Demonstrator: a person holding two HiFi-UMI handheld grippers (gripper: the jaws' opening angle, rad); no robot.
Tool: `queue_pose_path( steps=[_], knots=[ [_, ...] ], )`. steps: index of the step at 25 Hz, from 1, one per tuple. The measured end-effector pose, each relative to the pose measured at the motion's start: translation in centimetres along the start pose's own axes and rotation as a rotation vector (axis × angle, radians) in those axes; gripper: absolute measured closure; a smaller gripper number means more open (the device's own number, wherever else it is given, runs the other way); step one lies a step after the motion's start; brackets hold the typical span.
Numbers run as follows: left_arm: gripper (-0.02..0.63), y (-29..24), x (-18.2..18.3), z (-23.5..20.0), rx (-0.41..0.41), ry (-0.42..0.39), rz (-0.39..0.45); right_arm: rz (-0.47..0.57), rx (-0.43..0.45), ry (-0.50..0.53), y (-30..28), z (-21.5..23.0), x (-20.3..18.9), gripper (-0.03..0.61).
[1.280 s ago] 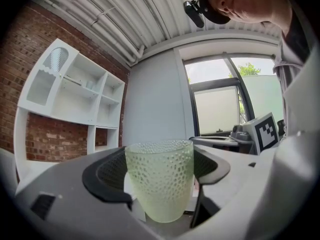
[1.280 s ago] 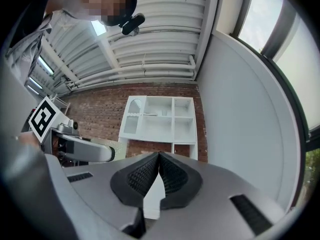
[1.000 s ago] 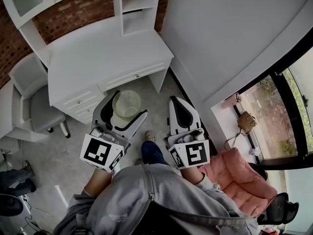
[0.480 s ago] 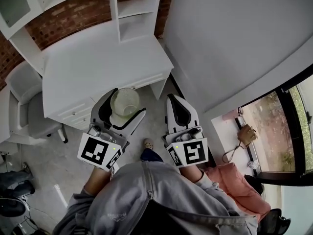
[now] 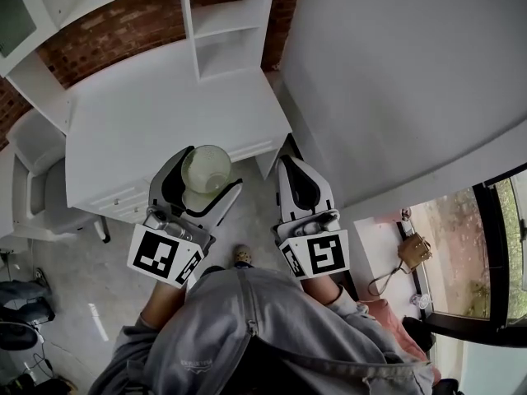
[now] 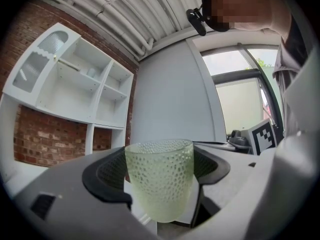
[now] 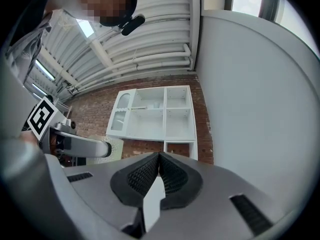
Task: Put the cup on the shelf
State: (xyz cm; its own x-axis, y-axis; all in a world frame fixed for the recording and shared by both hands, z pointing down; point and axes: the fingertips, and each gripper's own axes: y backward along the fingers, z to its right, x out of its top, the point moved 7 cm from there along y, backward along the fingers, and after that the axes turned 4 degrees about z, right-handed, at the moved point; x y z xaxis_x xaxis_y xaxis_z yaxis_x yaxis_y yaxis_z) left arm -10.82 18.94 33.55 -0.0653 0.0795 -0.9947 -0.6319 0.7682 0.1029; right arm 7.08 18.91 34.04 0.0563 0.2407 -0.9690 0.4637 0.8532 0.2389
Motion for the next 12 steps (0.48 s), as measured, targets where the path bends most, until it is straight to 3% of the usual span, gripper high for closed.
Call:
queue_pose_path(
  steps=[12],
  knots=[
    [0.229,-2.6,-0.5,-1.3,0.036,-0.008,-0.017,-0.005,0.002,-0.021,-1.7,2.6,-1.2,0.551]
  ],
)
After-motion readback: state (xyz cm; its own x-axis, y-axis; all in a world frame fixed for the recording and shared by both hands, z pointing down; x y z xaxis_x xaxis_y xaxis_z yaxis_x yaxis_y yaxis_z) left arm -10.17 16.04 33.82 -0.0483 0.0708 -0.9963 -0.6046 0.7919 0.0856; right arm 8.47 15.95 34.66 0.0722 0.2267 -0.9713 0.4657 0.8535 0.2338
